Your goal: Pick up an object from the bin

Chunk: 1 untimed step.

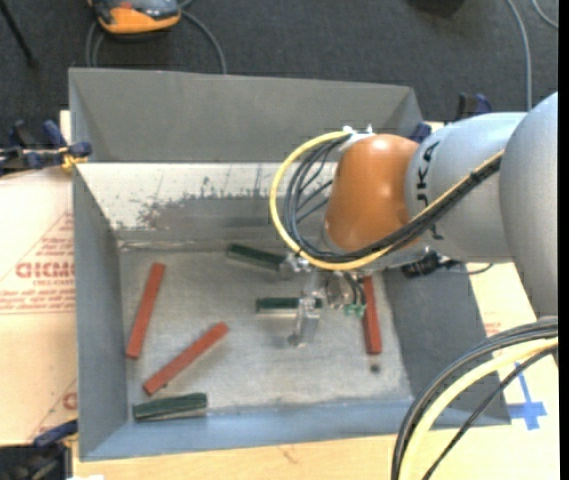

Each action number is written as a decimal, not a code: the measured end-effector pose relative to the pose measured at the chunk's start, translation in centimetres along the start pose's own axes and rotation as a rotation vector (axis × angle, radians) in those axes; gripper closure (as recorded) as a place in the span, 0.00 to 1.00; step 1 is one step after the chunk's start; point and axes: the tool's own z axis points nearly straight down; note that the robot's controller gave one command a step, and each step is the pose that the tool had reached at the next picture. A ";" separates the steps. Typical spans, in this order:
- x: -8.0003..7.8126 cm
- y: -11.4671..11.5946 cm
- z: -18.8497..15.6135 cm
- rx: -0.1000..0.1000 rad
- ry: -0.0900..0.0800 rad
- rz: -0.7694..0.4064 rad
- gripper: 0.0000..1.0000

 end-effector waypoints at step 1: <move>-1.5 -0.2 3.1 0.000 0.010 0.010 0.00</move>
Offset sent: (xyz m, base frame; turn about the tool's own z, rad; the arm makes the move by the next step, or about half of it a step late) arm -0.0053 -0.0059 -0.0298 0.1103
